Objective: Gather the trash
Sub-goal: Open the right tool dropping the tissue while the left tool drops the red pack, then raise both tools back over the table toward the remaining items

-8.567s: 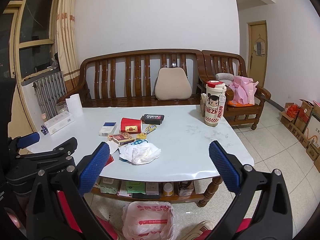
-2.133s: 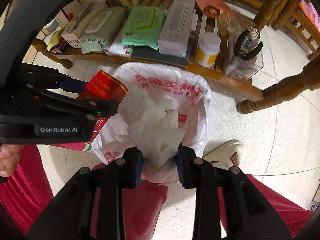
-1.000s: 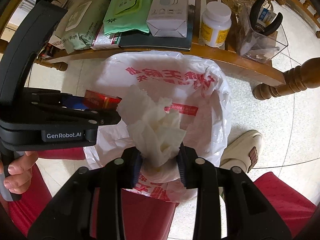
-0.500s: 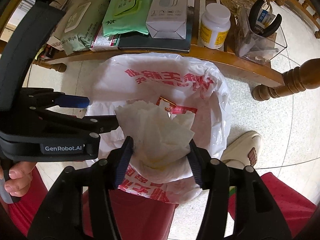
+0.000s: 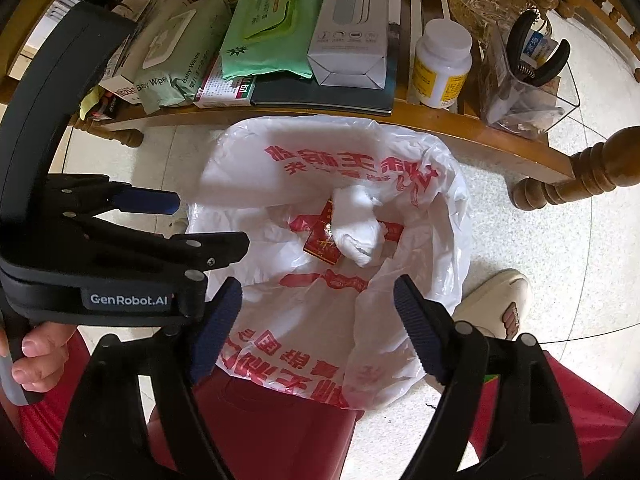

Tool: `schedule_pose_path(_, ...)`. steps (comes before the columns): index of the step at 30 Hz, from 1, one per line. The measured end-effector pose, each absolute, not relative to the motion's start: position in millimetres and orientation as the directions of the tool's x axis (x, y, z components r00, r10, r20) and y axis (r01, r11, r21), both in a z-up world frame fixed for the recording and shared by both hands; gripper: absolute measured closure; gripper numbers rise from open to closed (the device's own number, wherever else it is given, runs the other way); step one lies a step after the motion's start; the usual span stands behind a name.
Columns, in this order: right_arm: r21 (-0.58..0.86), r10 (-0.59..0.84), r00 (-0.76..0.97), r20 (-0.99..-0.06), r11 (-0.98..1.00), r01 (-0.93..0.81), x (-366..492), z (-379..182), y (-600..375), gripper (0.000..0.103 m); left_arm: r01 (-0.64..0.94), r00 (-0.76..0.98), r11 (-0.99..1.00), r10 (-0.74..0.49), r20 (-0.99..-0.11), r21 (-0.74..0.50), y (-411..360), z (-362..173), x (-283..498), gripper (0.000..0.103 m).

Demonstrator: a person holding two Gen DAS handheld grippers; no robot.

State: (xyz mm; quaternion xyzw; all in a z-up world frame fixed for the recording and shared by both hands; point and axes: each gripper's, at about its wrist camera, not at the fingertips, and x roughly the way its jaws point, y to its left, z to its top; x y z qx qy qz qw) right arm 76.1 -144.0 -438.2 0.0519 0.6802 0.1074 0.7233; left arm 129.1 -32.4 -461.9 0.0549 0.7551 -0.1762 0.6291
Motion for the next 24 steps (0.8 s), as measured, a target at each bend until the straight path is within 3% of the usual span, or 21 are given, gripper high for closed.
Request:
schedule_pose_path(14,0.230,0.238,0.095,-0.967,0.969,-0.092,58,-404,-147,0.026,0.326,-0.159,0.933,-0.106,-0.982,-0.154,-16,-421,112,0.022)
schedule_pose_path(21,0.267,0.291,0.191,-0.937,0.953,-0.143,36,-331,-149,0.024,0.337,-0.078,0.933,-0.108,-0.991,-0.129,14,-350,81,0.018)
schedule_pose_path(24,0.264,0.309,0.278,-0.910,0.946,-0.187,30,-275,-158,0.017,0.331,-0.049,0.932,-0.138,-0.989,-0.146,29,-303,75,0.018)
